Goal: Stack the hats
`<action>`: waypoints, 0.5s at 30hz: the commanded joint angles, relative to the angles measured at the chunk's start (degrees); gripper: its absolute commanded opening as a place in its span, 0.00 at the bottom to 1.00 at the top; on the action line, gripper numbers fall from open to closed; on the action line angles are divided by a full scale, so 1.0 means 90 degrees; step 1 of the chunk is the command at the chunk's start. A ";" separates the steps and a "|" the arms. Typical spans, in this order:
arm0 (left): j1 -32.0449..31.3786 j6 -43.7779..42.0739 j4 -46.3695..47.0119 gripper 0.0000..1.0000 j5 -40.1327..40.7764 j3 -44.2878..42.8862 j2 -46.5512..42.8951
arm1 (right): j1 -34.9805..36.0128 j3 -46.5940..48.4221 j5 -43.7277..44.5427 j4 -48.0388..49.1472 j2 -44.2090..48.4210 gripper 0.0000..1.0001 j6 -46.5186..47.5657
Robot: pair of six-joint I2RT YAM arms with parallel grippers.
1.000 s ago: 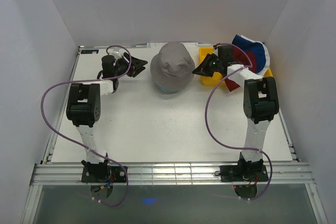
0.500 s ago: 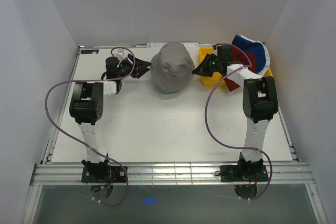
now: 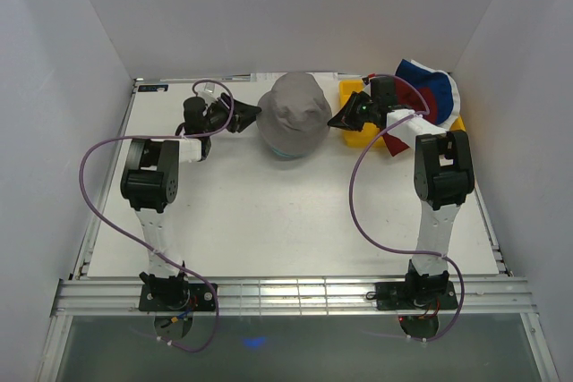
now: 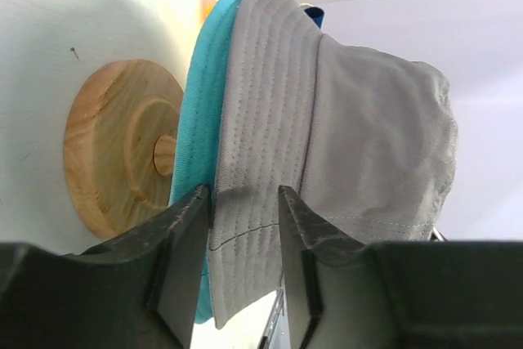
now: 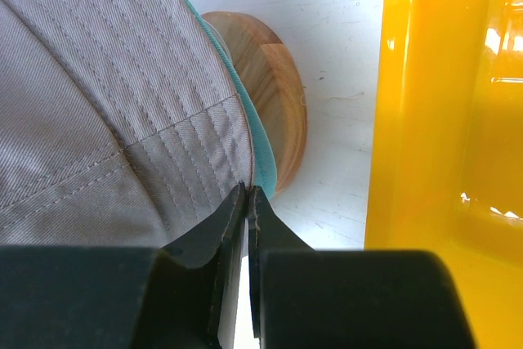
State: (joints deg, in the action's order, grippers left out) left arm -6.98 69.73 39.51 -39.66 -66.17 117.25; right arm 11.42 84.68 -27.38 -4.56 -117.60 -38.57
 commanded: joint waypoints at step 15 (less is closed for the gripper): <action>-0.0054 0.0181 -0.0102 0.00 0.0324 -0.0030 0.0156 | 0.0020 0.0366 -0.0044 -0.0021 0.0010 0.08 0.0057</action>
State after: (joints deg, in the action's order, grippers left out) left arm -7.31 71.64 39.81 -38.33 -66.17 119.96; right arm 11.42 84.99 -27.57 -4.64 -117.60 -38.59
